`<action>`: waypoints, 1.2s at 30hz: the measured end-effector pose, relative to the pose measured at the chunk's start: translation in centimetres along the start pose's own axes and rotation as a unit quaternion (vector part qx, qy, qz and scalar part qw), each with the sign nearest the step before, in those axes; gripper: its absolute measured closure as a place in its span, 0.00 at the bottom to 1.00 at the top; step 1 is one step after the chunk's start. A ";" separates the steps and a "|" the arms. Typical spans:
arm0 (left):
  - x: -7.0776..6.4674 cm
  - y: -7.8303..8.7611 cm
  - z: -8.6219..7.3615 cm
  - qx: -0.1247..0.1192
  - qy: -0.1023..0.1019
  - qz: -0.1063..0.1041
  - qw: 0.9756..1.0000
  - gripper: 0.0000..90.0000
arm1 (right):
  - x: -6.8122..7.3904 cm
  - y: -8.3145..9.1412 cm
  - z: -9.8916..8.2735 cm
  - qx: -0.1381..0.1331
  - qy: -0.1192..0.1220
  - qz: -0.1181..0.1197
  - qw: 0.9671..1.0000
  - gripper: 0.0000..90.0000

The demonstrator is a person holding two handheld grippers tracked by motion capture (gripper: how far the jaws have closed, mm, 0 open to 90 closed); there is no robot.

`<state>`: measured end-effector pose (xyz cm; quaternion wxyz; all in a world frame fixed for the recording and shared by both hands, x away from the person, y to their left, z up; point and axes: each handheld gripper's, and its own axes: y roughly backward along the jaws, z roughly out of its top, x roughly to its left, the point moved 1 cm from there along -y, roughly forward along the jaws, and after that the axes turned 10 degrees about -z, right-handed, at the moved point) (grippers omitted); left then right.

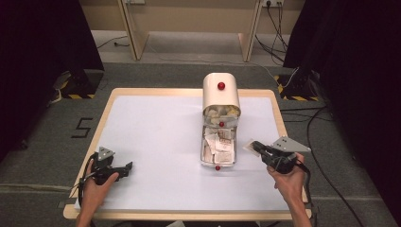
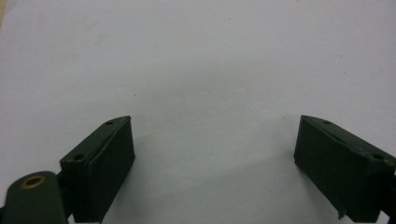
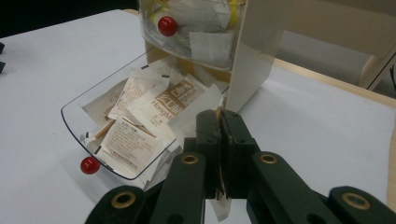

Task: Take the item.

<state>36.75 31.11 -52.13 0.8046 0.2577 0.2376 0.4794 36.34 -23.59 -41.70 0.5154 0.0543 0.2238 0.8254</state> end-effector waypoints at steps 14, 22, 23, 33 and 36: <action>0.0 0.0 0.0 0.001 -0.001 0.000 1.000 0.13 | -0.8 0.4 -0.9 0.006 -0.007 -0.009 1.000 0.97; 0.0 0.0 0.0 0.001 -0.001 0.000 1.000 0.13 | -1.3 0.5 -1.6 0.014 -0.013 -0.015 1.000 0.96; 0.0 0.0 0.0 0.001 -0.001 0.000 1.000 0.13 | -1.3 0.5 -1.6 0.014 -0.013 -0.015 1.000 0.96; 0.0 0.0 0.0 0.001 -0.001 0.000 1.000 0.13 | -1.7 0.6 -2.1 0.019 -0.016 -0.022 0.999 0.96; 0.0 0.0 0.0 0.001 -0.001 0.000 1.000 0.13 | -1.9 0.6 -2.2 0.020 -0.016 -0.023 0.999 0.96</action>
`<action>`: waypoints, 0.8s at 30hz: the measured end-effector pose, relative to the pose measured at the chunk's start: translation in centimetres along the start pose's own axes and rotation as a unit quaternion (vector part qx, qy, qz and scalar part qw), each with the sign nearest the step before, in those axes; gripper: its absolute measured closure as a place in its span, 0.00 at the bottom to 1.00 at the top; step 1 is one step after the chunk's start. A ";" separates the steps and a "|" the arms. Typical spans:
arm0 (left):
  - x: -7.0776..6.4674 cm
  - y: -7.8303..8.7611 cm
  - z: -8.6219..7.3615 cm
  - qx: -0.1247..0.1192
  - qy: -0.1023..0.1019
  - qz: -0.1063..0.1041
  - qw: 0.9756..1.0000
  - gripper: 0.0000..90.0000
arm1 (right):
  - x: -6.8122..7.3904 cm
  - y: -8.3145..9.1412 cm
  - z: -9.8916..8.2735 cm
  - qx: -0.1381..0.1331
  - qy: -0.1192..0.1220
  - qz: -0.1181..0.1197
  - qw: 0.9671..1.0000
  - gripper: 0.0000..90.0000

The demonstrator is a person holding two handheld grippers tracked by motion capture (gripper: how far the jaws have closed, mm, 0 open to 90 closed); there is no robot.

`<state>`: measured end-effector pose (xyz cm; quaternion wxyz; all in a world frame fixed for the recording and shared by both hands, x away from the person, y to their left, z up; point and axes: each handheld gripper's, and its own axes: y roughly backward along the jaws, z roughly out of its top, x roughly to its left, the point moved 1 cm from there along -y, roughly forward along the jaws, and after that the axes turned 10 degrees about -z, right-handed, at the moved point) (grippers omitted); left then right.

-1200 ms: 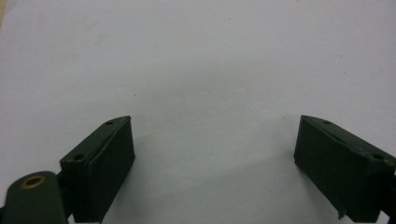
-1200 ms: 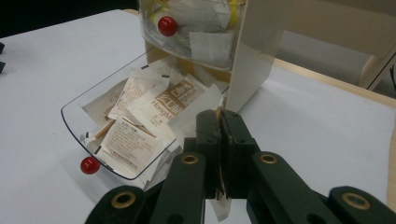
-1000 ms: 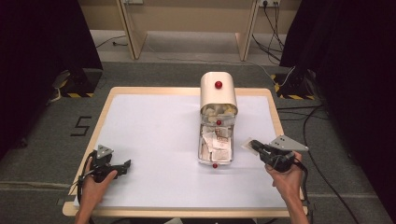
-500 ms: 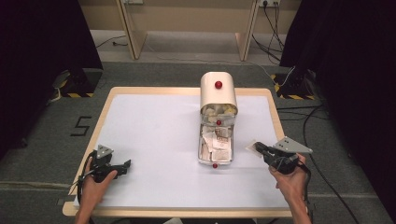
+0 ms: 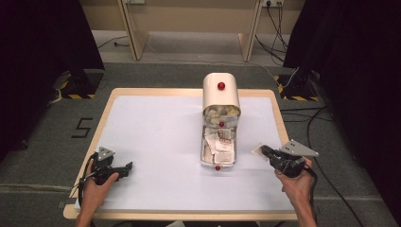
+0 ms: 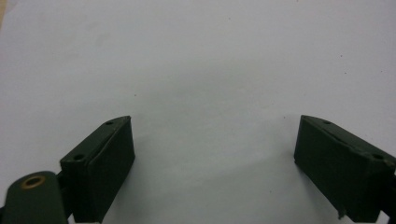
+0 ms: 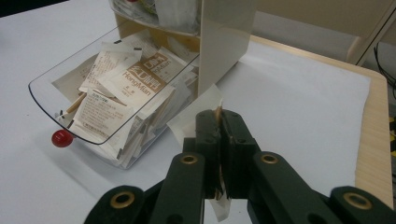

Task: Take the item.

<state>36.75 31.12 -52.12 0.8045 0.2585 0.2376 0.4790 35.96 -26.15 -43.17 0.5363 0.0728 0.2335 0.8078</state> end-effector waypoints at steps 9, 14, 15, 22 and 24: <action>0.0 0.0 0.0 0.000 0.000 0.000 1.000 0.13 | -0.4 0.1 -0.3 0.004 -0.004 -0.003 1.000 0.96; 0.0 0.0 0.0 0.000 0.000 0.000 1.000 0.13 | -0.5 0.0 -0.4 0.005 -0.005 -0.006 1.000 0.96; 0.0 0.0 0.0 0.000 0.000 0.000 1.000 0.13 | -0.6 0.0 -0.5 0.006 -0.005 -0.006 1.000 0.96; 0.0 0.0 0.0 -0.001 0.001 0.000 1.000 0.13 | -0.7 -0.1 -0.7 0.010 -0.007 -0.008 1.000 0.96; 0.0 0.0 0.0 0.000 0.000 0.000 1.000 0.13 | -0.8 -0.1 -0.7 0.010 -0.007 -0.008 1.000 0.96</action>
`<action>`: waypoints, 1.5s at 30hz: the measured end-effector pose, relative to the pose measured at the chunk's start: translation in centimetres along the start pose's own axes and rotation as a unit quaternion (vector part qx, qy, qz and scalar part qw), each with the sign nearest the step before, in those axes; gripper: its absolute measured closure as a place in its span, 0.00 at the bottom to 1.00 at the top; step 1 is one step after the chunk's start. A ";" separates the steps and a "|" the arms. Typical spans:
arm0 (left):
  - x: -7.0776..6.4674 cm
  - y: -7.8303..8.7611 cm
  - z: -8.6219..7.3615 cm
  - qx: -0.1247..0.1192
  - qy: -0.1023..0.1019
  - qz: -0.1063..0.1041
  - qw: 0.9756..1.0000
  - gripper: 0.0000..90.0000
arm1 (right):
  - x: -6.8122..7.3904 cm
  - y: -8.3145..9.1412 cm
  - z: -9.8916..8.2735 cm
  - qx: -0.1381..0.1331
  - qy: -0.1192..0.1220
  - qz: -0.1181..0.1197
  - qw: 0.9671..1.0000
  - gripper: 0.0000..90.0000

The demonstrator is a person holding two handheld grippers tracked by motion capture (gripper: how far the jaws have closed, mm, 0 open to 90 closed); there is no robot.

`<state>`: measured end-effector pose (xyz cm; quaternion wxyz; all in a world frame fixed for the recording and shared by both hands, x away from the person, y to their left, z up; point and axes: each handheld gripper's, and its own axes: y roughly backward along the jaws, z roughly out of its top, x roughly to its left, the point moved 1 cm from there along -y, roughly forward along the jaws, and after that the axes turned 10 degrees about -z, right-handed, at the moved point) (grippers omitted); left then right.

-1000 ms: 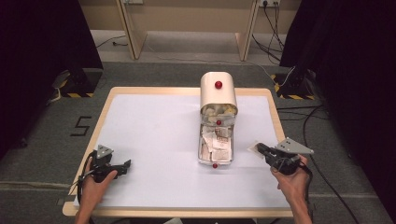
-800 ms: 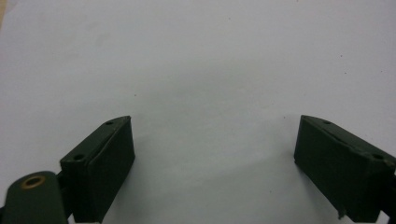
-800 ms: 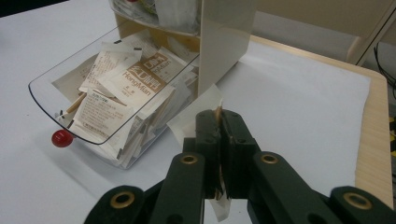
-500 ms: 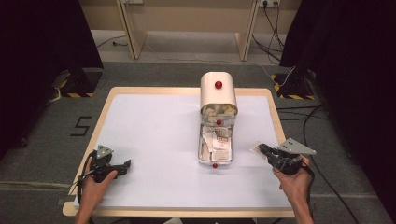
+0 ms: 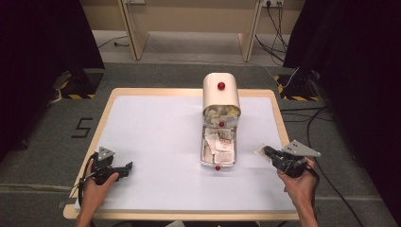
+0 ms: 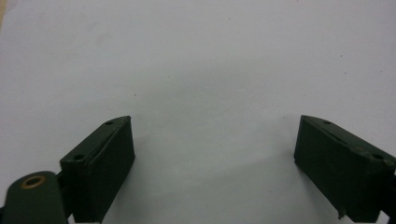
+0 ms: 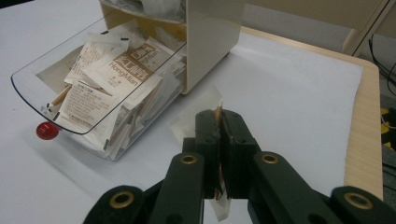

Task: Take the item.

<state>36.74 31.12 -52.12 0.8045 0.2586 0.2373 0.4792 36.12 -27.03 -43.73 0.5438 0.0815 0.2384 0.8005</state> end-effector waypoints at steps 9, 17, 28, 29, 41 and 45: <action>0.0 0.0 0.0 0.000 0.000 0.000 1.000 0.13 | -0.2 -0.1 -0.2 0.004 -0.002 -0.003 1.000 0.96; 0.0 0.0 0.0 -0.001 0.001 0.000 1.000 0.13 | -0.5 -0.3 -0.5 0.009 -0.004 -0.005 1.000 0.96; 0.0 0.0 0.0 0.000 0.000 0.000 1.000 0.13 | -0.8 -0.4 -0.8 0.016 -0.005 -0.007 1.000 0.96; 0.0 0.0 0.0 0.000 0.000 0.000 1.000 0.13 | -0.8 -0.4 -0.8 0.016 -0.005 -0.007 1.000 0.96; 0.0 0.0 0.0 0.000 0.000 0.000 1.000 0.13 | -1.2 -0.9 -1.5 0.026 -0.010 -0.014 1.000 0.96; 0.0 0.0 0.0 0.000 0.000 0.000 1.000 0.13 | -1.3 -1.0 -1.6 0.029 -0.010 -0.015 0.999 0.96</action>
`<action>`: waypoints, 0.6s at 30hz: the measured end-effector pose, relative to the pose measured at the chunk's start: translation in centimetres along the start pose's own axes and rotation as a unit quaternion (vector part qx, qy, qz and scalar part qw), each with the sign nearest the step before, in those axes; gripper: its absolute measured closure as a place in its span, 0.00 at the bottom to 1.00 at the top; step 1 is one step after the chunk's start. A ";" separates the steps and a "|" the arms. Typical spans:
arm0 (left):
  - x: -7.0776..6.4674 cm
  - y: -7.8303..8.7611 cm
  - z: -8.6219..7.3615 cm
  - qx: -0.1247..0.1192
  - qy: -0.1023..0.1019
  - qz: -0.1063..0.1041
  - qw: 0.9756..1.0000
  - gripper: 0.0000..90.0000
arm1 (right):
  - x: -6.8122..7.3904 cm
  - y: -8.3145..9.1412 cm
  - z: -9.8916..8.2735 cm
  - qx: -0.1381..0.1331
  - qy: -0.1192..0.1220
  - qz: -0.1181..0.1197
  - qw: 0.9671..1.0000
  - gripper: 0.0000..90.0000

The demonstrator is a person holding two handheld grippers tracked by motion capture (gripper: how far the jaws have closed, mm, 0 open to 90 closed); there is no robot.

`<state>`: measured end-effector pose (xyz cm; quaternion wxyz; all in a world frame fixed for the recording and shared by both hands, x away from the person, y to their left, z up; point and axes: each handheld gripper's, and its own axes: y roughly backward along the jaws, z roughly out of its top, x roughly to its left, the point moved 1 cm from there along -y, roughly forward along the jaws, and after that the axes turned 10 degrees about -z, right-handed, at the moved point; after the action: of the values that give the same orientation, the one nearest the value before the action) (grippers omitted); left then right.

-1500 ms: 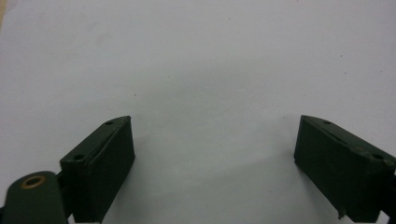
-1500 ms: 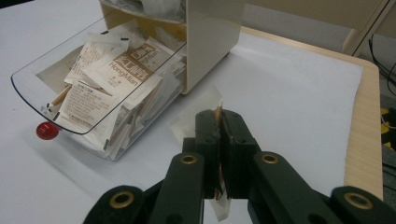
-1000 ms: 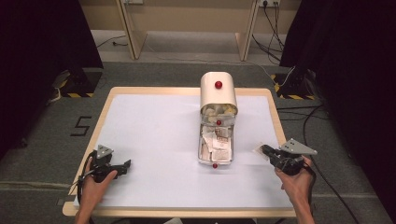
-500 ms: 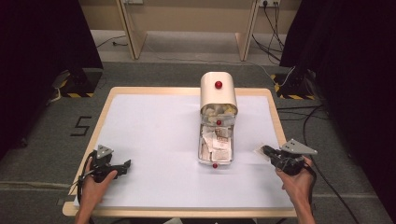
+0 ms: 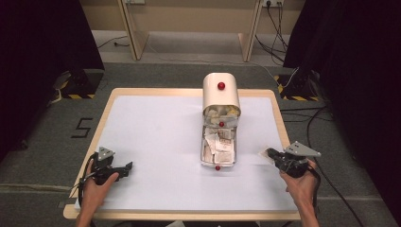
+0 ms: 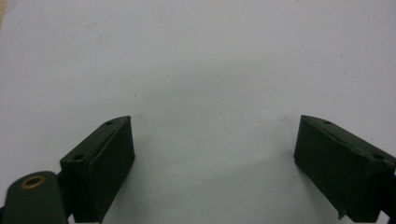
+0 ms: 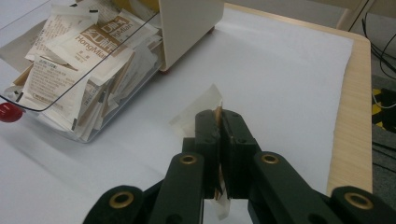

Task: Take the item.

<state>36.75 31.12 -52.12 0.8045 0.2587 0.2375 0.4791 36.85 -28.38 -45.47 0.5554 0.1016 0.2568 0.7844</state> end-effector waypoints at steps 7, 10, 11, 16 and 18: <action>0.0 0.0 0.0 0.000 0.000 0.000 1.000 0.13 | -0.3 -0.4 -0.3 0.006 -0.002 -0.005 1.000 0.96; 0.0 0.0 0.0 0.000 0.000 0.000 1.000 0.13 | -0.3 -0.5 -0.4 0.007 -0.003 -0.005 1.000 0.96; 0.0 0.0 0.0 0.000 0.000 0.000 1.000 0.13 | -0.4 -0.6 -0.5 0.008 -0.003 -0.006 1.000 0.96; 0.0 0.0 0.0 0.000 0.000 0.000 1.000 0.13 | -0.4 -0.8 -0.6 0.012 -0.002 -0.007 1.000 0.96; 0.0 0.0 0.0 -0.001 0.000 0.000 1.000 0.13 | -0.4 -0.9 -0.7 0.014 -0.002 -0.007 1.000 0.96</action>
<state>36.75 31.11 -52.13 0.8046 0.2578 0.2375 0.4794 37.47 -28.70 -46.47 0.5599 0.1095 0.2671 0.7767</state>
